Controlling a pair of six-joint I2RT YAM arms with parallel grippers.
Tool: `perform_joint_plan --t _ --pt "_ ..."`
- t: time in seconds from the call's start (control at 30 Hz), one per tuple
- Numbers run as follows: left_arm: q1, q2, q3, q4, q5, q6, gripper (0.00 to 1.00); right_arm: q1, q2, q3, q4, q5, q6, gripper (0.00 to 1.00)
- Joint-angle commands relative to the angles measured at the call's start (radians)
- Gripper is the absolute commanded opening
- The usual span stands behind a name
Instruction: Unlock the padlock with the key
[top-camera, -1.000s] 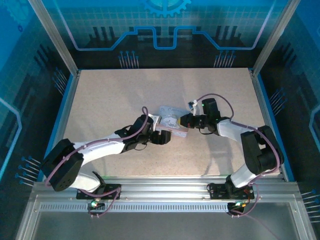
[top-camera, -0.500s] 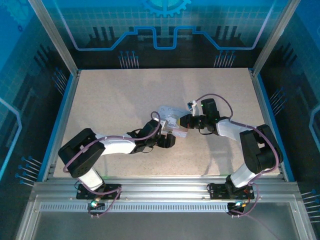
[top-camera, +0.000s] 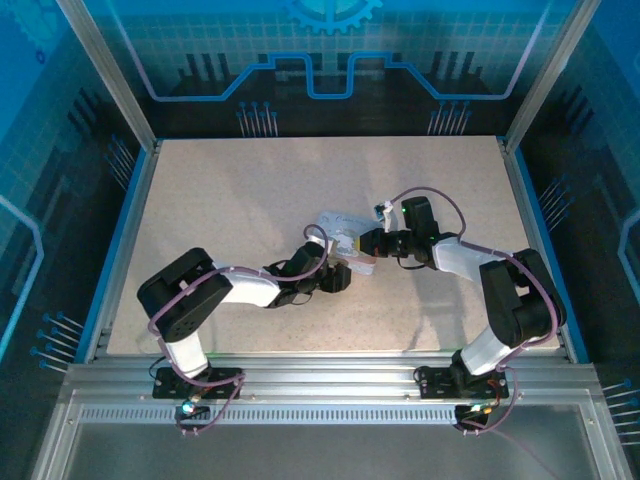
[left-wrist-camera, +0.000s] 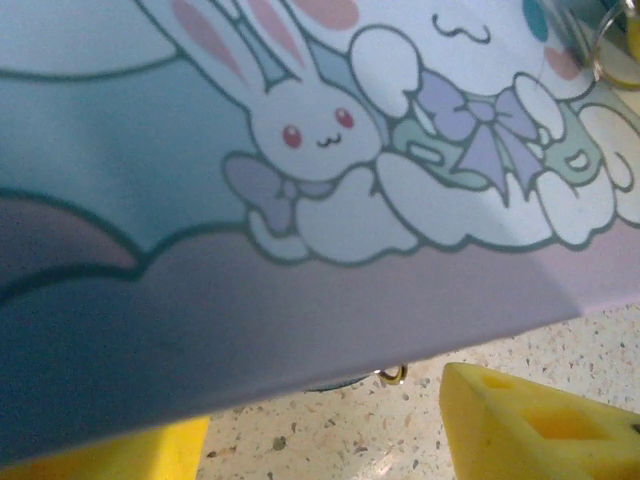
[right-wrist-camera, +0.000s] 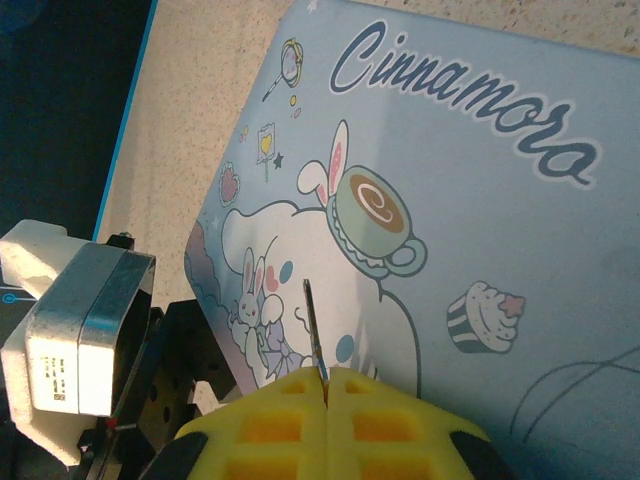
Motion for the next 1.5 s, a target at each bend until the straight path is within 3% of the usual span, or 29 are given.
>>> perform_joint_plan --t 0.0,0.37,1.17,1.47 --pt "-0.006 0.043 0.027 0.038 0.002 0.0 0.58 0.016 0.018 0.002 -0.071 0.024 -0.021 0.0" --pt "-0.023 0.071 0.066 0.037 0.041 -0.016 0.46 0.017 0.021 0.005 -0.068 0.018 -0.017 0.0" --pt "-0.045 0.059 0.108 0.02 0.023 -0.018 0.39 0.02 0.014 0.001 -0.062 0.009 -0.012 0.0" --pt "-0.044 0.057 0.079 0.066 -0.023 -0.116 0.42 0.024 0.012 0.002 -0.062 0.007 -0.012 0.0"
